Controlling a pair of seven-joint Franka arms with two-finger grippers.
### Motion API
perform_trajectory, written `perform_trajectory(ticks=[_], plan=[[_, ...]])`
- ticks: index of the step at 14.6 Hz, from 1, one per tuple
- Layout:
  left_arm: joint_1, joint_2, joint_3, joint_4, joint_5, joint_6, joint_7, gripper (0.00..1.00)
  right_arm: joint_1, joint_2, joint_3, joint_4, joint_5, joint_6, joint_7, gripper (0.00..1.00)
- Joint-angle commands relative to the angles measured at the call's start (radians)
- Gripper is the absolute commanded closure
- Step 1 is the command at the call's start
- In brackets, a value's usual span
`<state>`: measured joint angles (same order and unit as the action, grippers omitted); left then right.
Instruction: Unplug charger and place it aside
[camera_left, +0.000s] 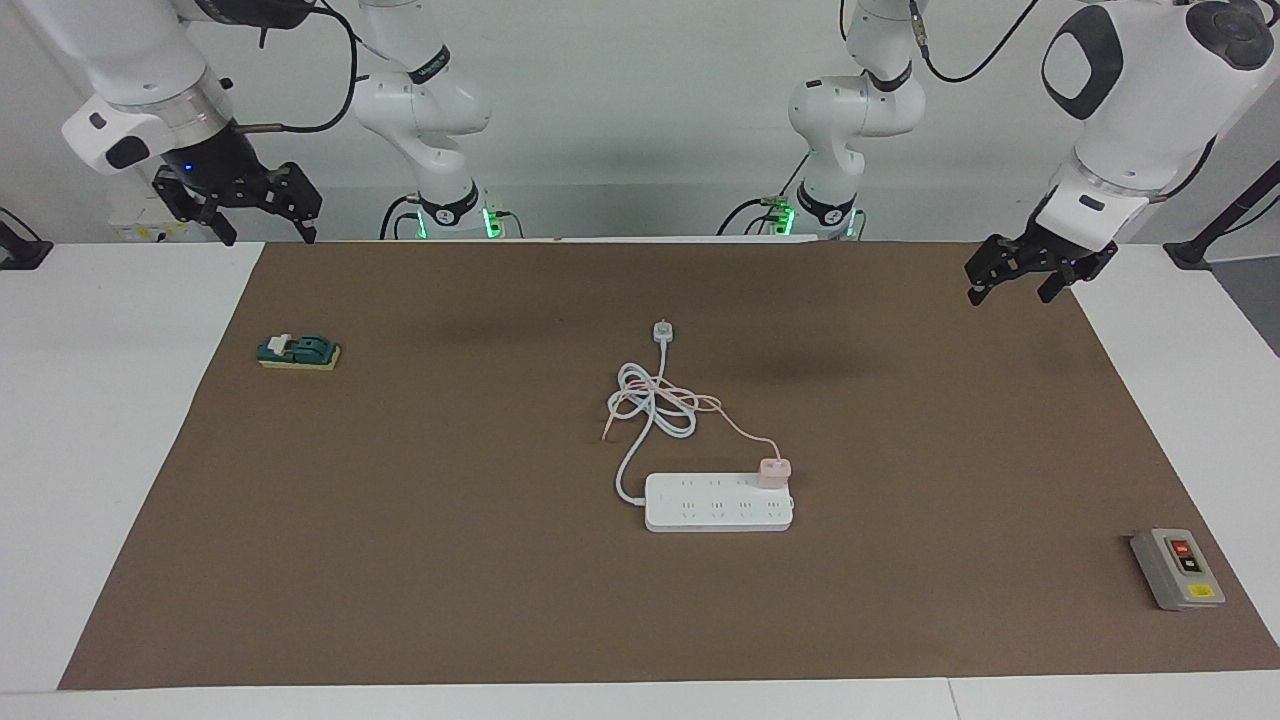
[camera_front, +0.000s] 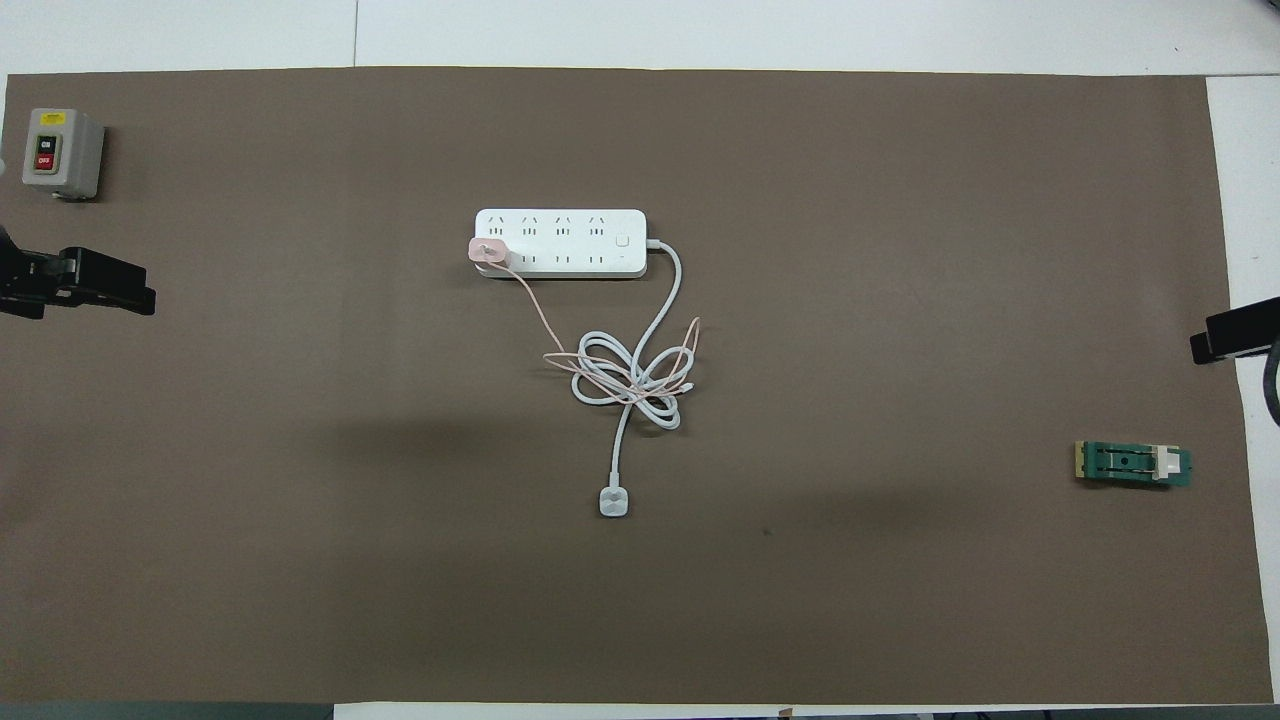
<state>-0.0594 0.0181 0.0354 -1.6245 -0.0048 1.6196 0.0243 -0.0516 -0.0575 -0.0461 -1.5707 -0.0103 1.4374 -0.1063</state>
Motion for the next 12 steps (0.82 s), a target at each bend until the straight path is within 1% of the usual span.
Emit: perform_trajectory(ticks=[1, 6, 7, 10, 12], plan=[[0.003, 0.017, 0.001, 0.028, -0.006, -0.015, -0.003, 0.0, -0.014, -0.022, 0.012, -0.025, -0.019, 0.009, 0.004, 0.0], [0.003, 0.025, 0.003, 0.035, -0.006, -0.021, -0.009, 0.0, -0.011, -0.022, 0.012, -0.022, -0.022, 0.015, 0.007, 0.0], [-0.003, 0.029, 0.003, 0.037, -0.006, -0.024, -0.033, 0.0, -0.008, -0.022, 0.012, -0.023, -0.023, 0.014, 0.005, 0.0], [-0.011, 0.06, 0.0, 0.05, -0.007, -0.023, -0.214, 0.0, -0.007, -0.022, 0.014, -0.028, -0.022, 0.026, 0.017, 0.0], [-0.017, 0.109, -0.009, 0.113, -0.018, -0.026, -0.34, 0.0, 0.002, -0.013, 0.02, -0.035, -0.017, 0.032, 0.113, 0.0]])
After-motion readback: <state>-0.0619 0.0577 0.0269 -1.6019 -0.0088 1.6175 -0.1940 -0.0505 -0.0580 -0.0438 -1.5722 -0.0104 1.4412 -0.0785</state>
